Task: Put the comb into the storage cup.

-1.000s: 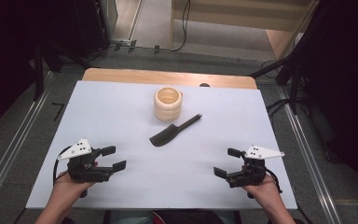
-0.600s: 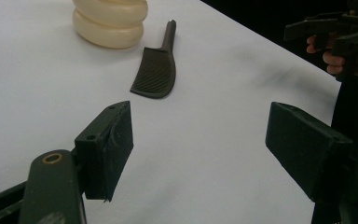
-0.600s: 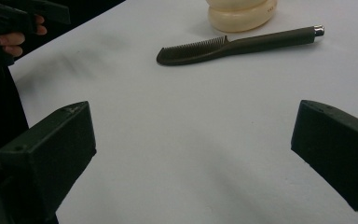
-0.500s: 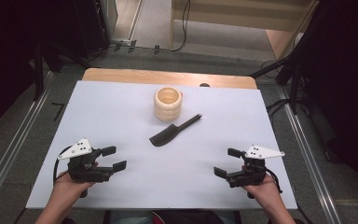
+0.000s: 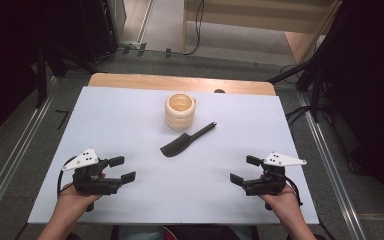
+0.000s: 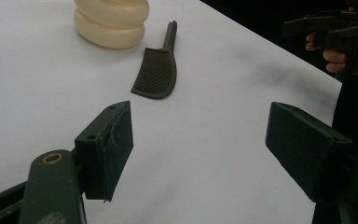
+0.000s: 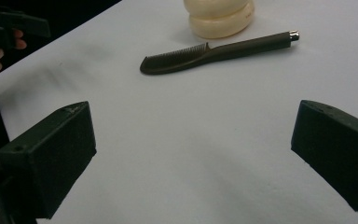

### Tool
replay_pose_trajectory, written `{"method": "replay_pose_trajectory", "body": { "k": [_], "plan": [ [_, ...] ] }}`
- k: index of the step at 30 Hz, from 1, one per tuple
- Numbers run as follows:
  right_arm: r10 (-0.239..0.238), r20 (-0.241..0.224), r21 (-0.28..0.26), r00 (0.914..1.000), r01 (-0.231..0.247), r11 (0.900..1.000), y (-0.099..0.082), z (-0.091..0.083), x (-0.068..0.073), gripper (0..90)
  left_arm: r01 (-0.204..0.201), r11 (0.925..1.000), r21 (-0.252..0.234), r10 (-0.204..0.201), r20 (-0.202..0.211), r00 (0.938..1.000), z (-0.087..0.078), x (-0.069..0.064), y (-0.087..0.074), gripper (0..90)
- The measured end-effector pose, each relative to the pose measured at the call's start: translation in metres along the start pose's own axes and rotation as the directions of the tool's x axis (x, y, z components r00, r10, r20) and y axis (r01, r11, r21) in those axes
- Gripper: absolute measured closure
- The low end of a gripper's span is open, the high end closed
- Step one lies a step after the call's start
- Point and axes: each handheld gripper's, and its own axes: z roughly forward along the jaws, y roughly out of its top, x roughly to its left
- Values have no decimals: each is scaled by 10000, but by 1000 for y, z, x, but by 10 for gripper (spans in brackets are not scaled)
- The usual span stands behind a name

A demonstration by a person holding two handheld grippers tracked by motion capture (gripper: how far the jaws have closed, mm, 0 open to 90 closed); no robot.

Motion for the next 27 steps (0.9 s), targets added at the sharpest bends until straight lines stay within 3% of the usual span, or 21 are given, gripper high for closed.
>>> {"method": "replay_pose_trajectory", "body": {
  "k": [9,27],
  "plan": [
    [-65,804,-304,9967,90,9995,11,8,-3,0,19,10000,-4,-19,-69,10000,0,0,0,241],
    [-46,1242,-477,9923,106,9988,28,26,-8,0,-4,10000,96,6,-141,9999,0,0,0,241]
  ]
}}
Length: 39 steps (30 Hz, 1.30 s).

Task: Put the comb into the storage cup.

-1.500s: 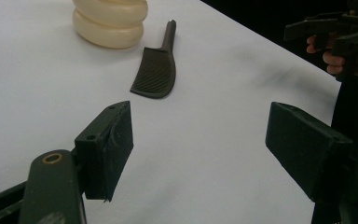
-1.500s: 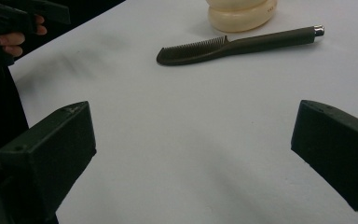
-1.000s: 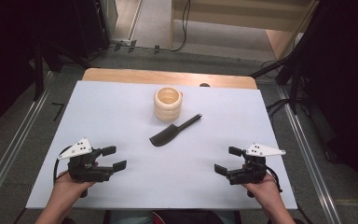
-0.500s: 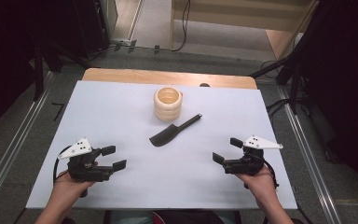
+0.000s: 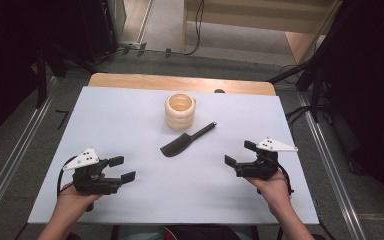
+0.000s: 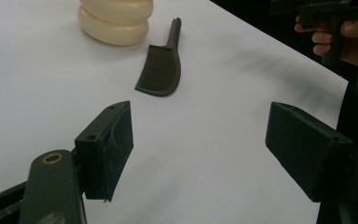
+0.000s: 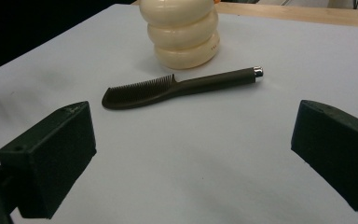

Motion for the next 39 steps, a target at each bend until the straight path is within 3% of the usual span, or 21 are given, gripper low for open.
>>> {"method": "replay_pose_trajectory", "body": {
  "k": [6,39],
  "plan": [
    [-175,73,-4,9998,175,9998,6,8,-2,0,9,10000,21,-9,6,10000,0,0,0,241],
    [-69,211,-40,9998,69,10000,35,46,-12,0,84,9999,93,-84,-26,10000,1,1,0,241]
  ]
}}
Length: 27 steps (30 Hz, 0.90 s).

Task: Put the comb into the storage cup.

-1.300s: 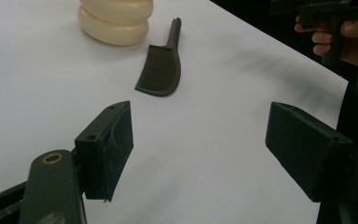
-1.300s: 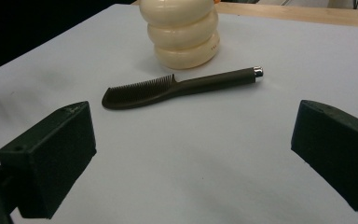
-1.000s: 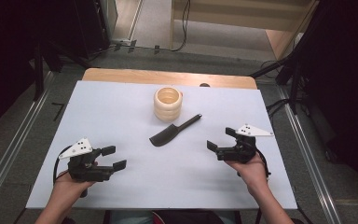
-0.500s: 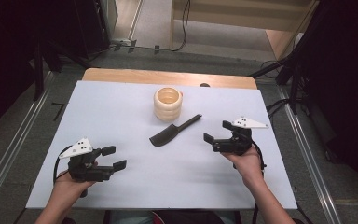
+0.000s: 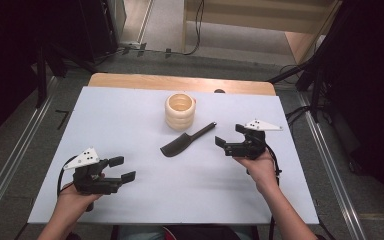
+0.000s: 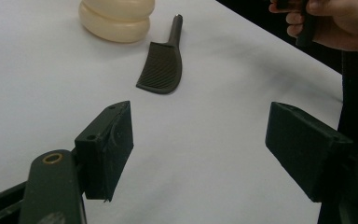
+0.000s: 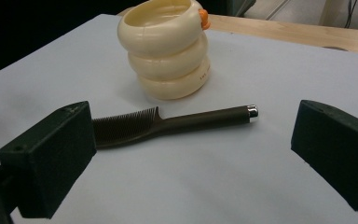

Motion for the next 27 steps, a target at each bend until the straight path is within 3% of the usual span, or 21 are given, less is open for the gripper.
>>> {"method": "replay_pose_trajectory", "body": {
  "k": [27],
  "plan": [
    [-9,181,145,9998,6,9999,20,43,-6,0,40,10000,-35,-40,-17,10000,0,1,0,241]
  ]
}}
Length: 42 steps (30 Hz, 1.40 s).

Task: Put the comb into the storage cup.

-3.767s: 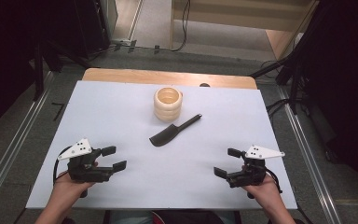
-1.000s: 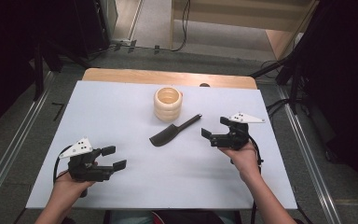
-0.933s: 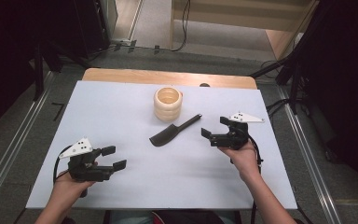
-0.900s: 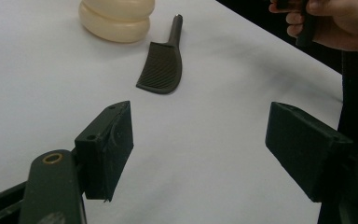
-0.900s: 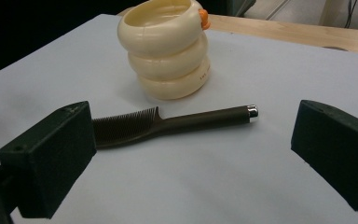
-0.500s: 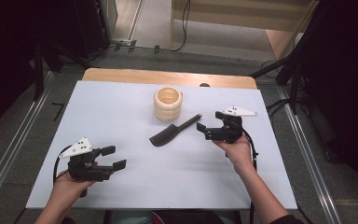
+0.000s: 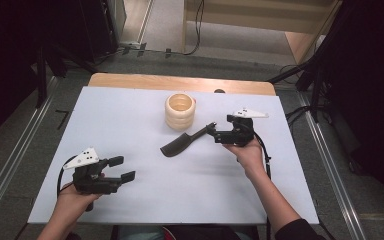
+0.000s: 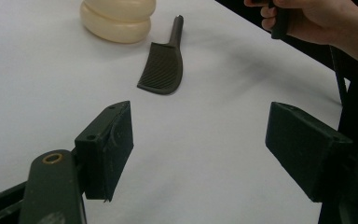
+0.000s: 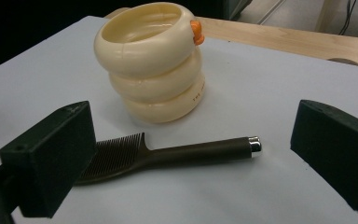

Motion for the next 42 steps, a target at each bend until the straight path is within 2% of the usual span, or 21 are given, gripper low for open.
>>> {"method": "replay_pose_trajectory", "body": {
  "k": [3,8,12,16,26,36,42],
  "plan": [
    [41,221,-92,9997,-39,9999,0,4,-1,115,-12,10000,9,12,-9,10000,0,0,0,241],
    [-44,494,-46,9988,46,10000,3,14,-3,115,2,10000,-16,-2,5,10000,0,1,0,241],
    [14,460,-132,9989,-8,9999,5,20,-6,115,-1,10000,-10,1,-24,10000,0,1,0,241],
    [-12,669,-259,9978,29,9997,7,25,-7,124,2,10000,-7,-2,-17,10000,-1,1,0,241],
    [22,826,-267,9966,0,9996,16,40,-11,128,-2,10000,-18,2,-8,10000,0,1,0,241],
    [111,1122,-599,9936,-44,9982,21,57,-16,143,16,10000,-24,-15,21,10000,-1,1,0,241],
    [83,1315,-534,9913,-13,9986,18,63,-18,242,15,10000,-41,-15,36,10000,0,2,0,241]
  ]
}}
